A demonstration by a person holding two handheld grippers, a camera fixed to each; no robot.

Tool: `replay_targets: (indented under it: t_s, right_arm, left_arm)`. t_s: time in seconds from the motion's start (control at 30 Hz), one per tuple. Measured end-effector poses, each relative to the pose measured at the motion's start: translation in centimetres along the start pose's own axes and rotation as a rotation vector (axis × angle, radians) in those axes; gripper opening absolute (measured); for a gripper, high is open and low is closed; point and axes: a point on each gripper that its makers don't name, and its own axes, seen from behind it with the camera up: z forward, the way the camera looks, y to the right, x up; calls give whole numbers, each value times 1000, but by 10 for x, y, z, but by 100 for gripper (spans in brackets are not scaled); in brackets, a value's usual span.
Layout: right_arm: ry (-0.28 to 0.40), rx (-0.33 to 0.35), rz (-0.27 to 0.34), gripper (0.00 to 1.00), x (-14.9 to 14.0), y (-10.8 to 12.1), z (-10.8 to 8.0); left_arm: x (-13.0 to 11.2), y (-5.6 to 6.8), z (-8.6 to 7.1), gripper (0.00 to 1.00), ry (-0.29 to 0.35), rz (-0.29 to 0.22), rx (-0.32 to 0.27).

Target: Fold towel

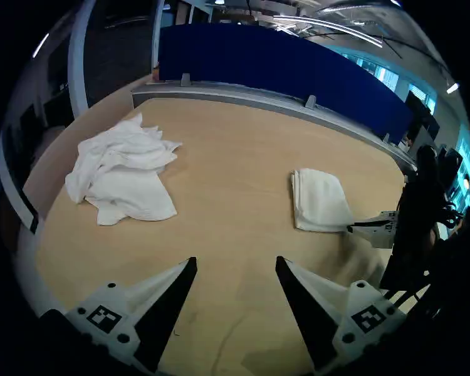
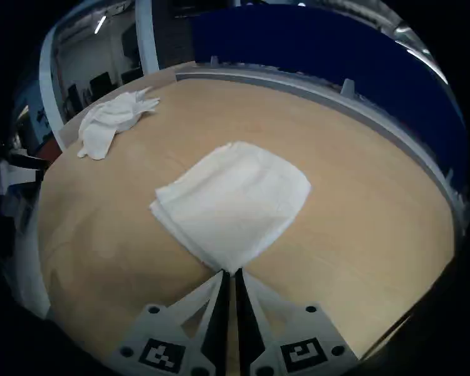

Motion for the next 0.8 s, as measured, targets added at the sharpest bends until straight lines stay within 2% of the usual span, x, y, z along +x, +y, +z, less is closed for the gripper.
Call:
replay_targets:
  t_s: [0.23,0.43,0.8]
  right_arm:
    - [33,-2,-36,4,17,8,-10]
    - [87,-11,-54,4,46,13,-26]
    - [209,-27,-119,4,120,17,-78]
  left_arm:
    - [3,2,-2,93,2,6,-3]
    - [9,4,-2,93,12,16,-6]
    - [25,10,-5,93,41,19,-22]
